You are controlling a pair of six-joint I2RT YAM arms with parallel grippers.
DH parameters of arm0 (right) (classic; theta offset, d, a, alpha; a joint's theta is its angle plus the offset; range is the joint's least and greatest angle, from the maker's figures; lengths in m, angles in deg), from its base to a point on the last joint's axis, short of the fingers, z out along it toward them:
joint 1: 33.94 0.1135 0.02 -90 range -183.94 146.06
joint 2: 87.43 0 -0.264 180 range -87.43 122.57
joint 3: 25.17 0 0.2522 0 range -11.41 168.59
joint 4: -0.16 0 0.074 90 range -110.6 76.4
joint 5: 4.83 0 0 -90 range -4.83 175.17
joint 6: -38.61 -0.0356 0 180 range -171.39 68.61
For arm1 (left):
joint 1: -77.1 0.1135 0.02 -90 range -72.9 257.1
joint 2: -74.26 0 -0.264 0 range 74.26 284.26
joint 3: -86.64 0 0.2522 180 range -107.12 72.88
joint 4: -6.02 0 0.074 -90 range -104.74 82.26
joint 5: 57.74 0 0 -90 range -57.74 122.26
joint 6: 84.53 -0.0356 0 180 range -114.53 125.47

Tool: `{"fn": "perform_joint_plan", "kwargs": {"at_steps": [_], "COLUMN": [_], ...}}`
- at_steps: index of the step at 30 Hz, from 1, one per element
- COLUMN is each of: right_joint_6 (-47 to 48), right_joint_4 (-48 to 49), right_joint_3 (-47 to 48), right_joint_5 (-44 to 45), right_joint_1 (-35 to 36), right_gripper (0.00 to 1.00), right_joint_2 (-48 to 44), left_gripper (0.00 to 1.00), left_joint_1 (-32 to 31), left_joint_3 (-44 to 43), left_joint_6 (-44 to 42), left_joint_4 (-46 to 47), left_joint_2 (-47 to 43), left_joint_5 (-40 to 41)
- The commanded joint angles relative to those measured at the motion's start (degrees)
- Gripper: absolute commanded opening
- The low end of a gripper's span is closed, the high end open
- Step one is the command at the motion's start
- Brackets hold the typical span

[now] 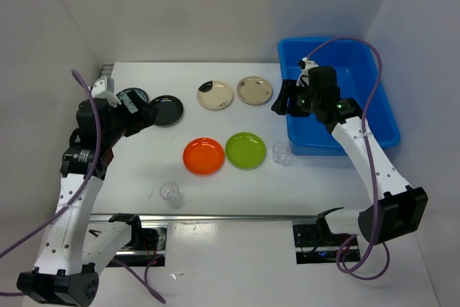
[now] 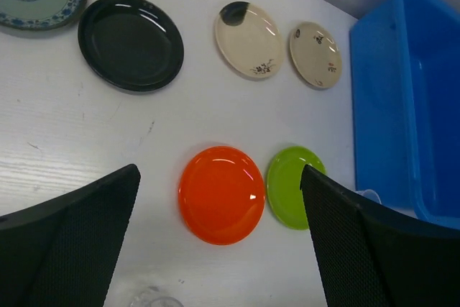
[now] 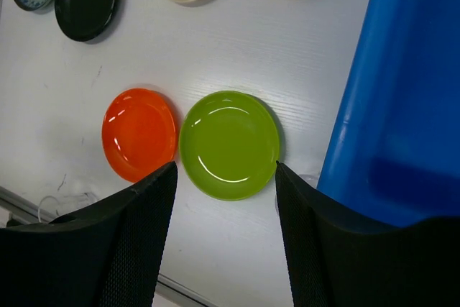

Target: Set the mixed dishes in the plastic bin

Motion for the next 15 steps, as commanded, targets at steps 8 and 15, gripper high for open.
{"fn": "perform_joint_plan", "kwargs": {"at_steps": [8, 15], "right_joint_6": [0.34, 0.34], "right_joint_4": [1.84, 1.84], "right_joint_3": [0.44, -0.17], "right_joint_5": [-1.67, -1.67], "right_joint_1": [0.49, 0.49], "right_gripper": [0.66, 0.68], "right_joint_2": [-0.49, -1.64], "left_gripper": [0.91, 1.0], "left_joint_1": [0.17, 6.14], "left_joint_3": [6.22, 8.06], "left_joint_6": [5.3, 14.62], "left_joint_4": [14.61, 30.52], "left_joint_2": [10.84, 24.13], "left_joint_5": [21.44, 26.85]}}
